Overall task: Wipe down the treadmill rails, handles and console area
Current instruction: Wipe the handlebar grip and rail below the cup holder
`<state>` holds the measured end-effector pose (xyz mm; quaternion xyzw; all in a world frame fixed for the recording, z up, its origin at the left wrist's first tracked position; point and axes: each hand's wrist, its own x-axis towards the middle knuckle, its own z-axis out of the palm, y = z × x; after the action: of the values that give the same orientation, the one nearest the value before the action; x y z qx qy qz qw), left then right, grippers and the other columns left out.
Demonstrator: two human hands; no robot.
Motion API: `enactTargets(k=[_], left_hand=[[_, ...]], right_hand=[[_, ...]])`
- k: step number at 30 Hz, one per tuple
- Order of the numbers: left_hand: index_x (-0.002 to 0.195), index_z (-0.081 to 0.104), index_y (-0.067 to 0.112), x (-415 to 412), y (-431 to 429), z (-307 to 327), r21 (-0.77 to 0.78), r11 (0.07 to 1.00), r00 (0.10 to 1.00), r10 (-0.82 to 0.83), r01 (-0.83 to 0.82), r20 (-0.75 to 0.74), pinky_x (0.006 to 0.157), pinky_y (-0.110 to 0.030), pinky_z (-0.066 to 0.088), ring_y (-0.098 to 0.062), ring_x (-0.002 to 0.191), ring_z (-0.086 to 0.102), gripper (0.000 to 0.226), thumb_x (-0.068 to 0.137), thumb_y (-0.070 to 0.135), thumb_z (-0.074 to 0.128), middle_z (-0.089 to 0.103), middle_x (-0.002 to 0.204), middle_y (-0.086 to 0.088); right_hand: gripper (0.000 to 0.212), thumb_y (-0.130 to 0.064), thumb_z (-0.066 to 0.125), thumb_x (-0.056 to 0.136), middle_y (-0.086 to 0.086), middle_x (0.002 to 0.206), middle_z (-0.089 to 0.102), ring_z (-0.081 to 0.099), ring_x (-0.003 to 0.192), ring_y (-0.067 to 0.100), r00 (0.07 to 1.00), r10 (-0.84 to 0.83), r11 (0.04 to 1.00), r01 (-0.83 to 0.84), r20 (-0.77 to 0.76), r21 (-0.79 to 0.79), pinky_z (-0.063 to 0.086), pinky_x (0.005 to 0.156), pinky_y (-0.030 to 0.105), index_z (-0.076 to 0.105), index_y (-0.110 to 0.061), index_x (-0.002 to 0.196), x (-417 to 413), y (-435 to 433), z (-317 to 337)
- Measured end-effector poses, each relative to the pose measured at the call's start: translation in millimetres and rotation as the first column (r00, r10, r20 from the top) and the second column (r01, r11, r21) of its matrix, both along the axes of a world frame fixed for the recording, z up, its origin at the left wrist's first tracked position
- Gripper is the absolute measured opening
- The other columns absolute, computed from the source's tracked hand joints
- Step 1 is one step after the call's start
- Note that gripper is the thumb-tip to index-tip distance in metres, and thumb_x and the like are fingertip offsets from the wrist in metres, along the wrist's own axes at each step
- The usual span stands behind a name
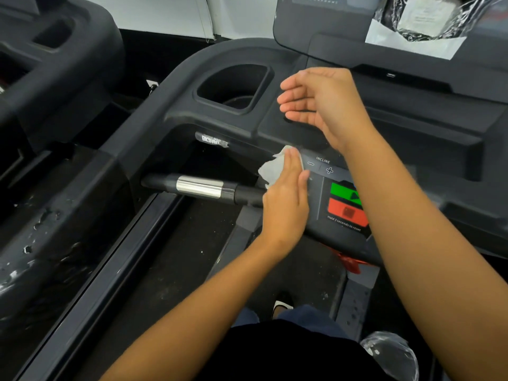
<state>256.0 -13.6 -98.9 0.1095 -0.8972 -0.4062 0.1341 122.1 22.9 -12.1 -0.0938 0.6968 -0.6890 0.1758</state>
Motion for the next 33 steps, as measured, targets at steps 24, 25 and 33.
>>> enactTargets(k=[24,25,33], left_hand=[[0.111,0.064,0.003,92.2,-104.7,64.0,0.786,0.562,0.959,0.251,-0.258,0.135,0.089,-0.039,0.051,-0.024,0.101,0.069,0.049,0.104,0.036,0.029,0.072,0.105,-0.013],[0.109,0.066,0.007,92.1,-104.9,71.3,0.770,0.588,0.953,0.293,-0.246,0.081,0.090,-0.040,0.051,-0.023,0.101,0.069,0.048,0.104,0.037,0.029,0.073,0.104,-0.011],[0.120,0.064,0.025,74.3,-68.7,14.2,-0.049,0.984,0.985,-0.172,0.173,0.024,0.106,-0.016,0.033,-0.005,0.112,0.053,0.038,0.102,0.041,0.035,0.067,0.112,0.002]], right_hand=[[0.027,-0.015,0.048,0.096,0.016,0.086,0.073,0.070,0.076,0.024,0.993,0.004,0.999,0.002,0.122,-0.047,0.059,0.075,0.032,0.069,0.002,0.098,24.3,-18.5,-14.6],[0.027,-0.015,0.048,0.096,0.015,0.085,0.073,0.070,0.076,0.024,0.992,-0.004,0.998,0.012,0.125,-0.057,0.059,0.074,0.031,0.069,0.001,0.097,24.5,-18.1,-14.7],[0.028,-0.018,0.047,0.098,0.014,0.084,0.072,0.070,0.075,0.022,0.990,-0.027,0.996,0.038,0.141,-0.078,0.057,0.069,0.029,0.069,-0.003,0.092,28.1,-15.3,-16.9]])
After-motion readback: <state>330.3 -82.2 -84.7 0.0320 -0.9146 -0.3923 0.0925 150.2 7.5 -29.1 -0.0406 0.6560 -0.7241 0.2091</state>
